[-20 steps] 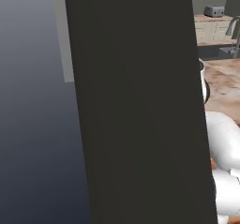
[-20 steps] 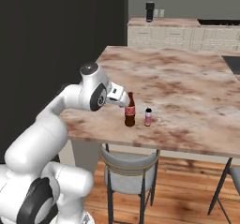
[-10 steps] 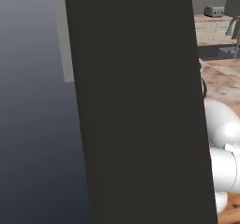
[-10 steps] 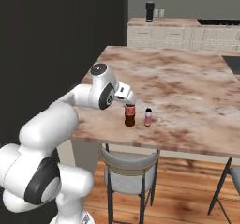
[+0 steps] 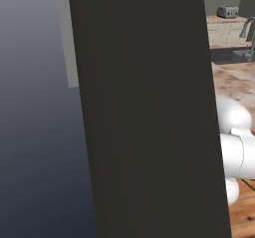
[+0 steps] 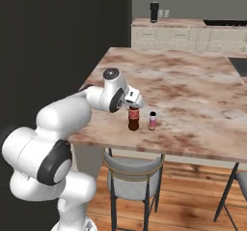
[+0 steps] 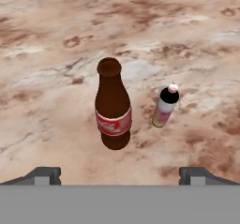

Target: Place the large bottle from the dining counter next to the other large bottle outside the sink, and place the small bottle from the dining counter next to the other small bottle inside the sink.

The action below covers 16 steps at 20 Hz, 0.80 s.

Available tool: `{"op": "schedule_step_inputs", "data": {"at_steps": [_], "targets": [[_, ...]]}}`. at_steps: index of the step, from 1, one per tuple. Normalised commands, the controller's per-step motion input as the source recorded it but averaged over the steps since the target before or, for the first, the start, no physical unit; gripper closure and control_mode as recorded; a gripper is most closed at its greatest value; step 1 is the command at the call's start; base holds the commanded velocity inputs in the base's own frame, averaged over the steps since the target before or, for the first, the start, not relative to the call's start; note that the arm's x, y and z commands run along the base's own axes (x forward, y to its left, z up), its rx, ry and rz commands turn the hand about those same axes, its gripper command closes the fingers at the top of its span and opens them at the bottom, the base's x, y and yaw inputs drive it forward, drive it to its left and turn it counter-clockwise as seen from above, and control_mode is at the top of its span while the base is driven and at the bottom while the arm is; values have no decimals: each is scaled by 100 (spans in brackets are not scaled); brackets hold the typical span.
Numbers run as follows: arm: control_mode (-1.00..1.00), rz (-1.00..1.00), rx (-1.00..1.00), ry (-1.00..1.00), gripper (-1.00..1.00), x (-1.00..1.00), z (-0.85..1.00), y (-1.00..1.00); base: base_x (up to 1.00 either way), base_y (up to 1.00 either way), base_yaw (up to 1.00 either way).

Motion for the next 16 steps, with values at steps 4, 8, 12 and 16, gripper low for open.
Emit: {"op": "schedule_step_inputs", "data": {"at_steps": [4, 8, 12, 16], "targets": [[-100, 3, 6, 0, -100, 43, -14, -5, 0, 0, 0], [-100, 0, 0, 0, -100, 30, -11, -1, 0, 0, 0], [-100, 0, 0, 0, -100, 22, -20, 0, 0, 0, 0], [-100, 0, 0, 0, -100, 26, -21, 0, 0, 0, 0]]}}
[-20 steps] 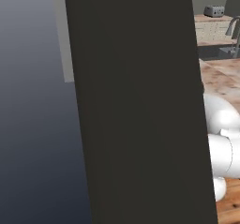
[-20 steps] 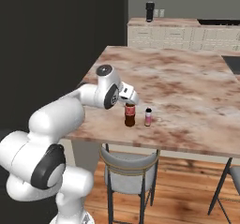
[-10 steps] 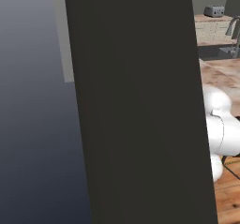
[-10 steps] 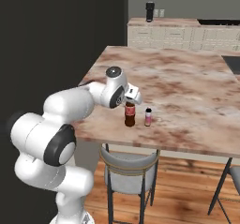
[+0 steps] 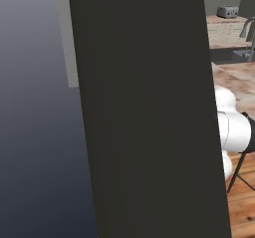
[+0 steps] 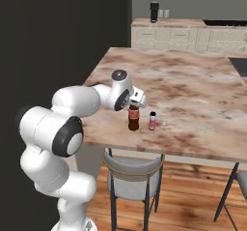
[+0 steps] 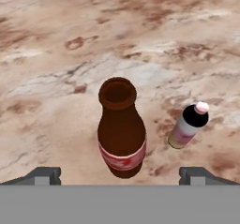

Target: Place the large bottle from the dining counter next to the other large bottle outside the sink, and place the small bottle from the dining counter next to the other small bottle inside the sink.

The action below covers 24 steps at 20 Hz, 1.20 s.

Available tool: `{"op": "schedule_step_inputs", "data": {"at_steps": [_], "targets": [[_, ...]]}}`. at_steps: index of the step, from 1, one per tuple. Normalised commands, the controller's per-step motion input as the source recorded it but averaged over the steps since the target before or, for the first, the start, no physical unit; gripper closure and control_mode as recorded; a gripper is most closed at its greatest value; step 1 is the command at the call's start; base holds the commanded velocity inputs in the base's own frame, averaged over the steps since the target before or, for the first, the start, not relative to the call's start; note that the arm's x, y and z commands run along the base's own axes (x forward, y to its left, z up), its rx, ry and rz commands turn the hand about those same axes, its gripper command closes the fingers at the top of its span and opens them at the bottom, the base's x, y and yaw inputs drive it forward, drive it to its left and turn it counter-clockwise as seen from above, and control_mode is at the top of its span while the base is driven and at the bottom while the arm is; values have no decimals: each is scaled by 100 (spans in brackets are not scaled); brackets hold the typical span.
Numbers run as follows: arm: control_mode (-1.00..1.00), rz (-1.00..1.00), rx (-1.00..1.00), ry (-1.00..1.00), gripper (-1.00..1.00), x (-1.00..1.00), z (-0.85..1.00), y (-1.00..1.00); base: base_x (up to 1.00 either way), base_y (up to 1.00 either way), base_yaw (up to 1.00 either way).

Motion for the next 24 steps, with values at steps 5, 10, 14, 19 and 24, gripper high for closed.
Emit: {"op": "schedule_step_inputs", "data": {"at_steps": [5, 10, 14, 19, 24], "targets": [[-100, 0, 0, 0, -100, 28, -16, 0, 0, 0, 0], [-100, 0, 0, 0, -100, 21, -15, 0, 0, 0, 0], [-100, 0, 0, 0, -100, 9, -14, -4, 0, 0, 0], [-100, 0, -2, 0, -100, 1, -10, -10, 0, 0, 0], [-100, 0, -1, 0, -100, 9, -9, -9, 0, 0, 0]]}}
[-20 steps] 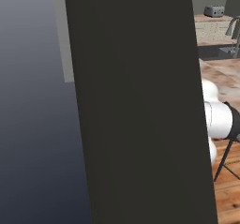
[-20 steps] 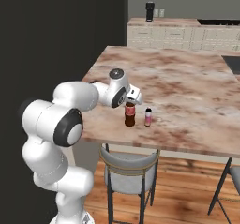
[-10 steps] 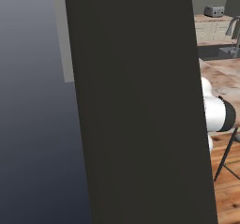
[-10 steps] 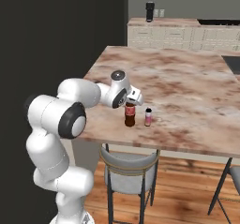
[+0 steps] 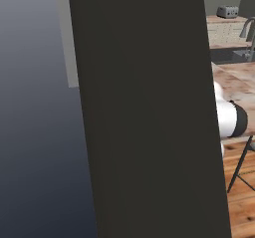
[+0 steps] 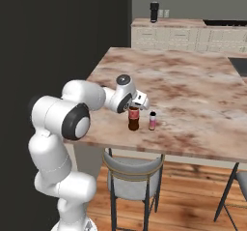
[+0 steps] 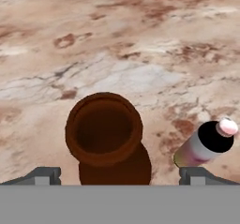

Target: Place the large bottle from the dining counter next to the other large bottle outside the sink, and place the small bottle from the dining counter next to the other small bottle inside the sink.

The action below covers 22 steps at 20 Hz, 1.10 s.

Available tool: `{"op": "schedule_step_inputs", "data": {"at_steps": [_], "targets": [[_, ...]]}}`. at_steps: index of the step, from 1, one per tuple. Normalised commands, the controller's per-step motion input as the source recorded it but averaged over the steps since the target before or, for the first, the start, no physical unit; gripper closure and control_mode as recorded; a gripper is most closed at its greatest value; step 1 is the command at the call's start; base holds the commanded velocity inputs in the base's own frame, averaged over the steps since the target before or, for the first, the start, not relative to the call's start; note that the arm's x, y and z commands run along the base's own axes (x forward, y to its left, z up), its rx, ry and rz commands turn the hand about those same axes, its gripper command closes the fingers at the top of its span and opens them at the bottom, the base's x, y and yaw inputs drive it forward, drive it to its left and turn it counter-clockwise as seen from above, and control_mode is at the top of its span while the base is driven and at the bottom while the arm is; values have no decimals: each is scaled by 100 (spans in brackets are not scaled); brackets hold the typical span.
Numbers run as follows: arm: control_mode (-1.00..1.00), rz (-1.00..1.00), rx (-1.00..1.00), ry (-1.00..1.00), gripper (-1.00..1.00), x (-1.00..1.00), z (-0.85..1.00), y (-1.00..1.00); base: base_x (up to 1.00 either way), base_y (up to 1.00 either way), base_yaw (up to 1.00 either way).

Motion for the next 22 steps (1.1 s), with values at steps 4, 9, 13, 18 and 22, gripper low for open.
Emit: {"op": "schedule_step_inputs", "data": {"at_steps": [4, 9, 13, 18, 22], "targets": [[-100, 0, 0, 0, -100, 18, -9, -2, 0, 0, 0], [-100, 0, 0, 0, -100, 19, -8, 0, 0, 0, 0], [-100, 0, 0, 0, 100, 29, -10, 0, 0, 0, 0], [-100, 0, 0, -2, 100, -1, 0, 0, 0, 0, 0], [-100, 0, 0, -9, 100, -21, 14, 0, 0, 0, 0]]}}
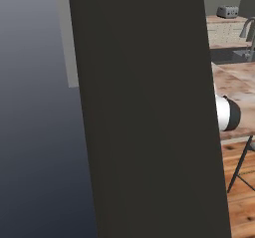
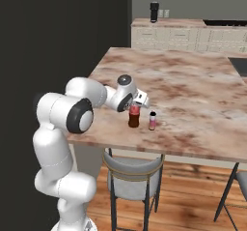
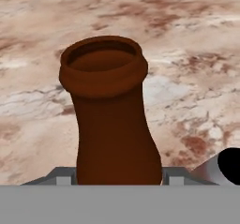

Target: Place the large bottle from the dining counter next to the other large bottle outside the sink, and place the small bottle from the dining counter next to the other small bottle inside the sink.

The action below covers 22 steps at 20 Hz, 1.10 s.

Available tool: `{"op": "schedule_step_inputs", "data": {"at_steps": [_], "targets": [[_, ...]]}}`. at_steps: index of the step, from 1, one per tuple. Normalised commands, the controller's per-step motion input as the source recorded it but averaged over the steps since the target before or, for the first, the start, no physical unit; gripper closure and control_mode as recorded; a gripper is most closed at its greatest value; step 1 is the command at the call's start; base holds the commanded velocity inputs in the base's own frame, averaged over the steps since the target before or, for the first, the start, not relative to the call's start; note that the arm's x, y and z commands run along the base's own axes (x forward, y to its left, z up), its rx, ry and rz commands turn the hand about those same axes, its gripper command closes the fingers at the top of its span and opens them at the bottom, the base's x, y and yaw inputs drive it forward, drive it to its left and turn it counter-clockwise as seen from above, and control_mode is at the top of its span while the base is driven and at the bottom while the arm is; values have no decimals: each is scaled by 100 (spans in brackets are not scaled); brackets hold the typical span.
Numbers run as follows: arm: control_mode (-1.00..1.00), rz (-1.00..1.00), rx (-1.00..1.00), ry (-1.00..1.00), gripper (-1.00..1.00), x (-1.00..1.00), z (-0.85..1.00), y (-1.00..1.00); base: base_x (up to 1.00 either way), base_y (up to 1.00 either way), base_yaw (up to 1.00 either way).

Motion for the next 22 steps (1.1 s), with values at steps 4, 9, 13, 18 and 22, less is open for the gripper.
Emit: {"op": "schedule_step_inputs", "data": {"at_steps": [4, 9, 13, 18, 22], "targets": [[-100, 0, 0, -13, 100, -33, 29, 0, 0, 0, 0], [-100, 0, 0, -12, 100, -30, 14, 0, 0, 0, 0], [-100, 0, 0, -10, 100, -28, 4, 0, 0, 0, 0], [-100, 0, 0, -7, 100, -24, 0, 0, 0, 0, 0], [-100, 0, 0, -2, 100, -6, 0, 0, 0, 0, 0]]}}
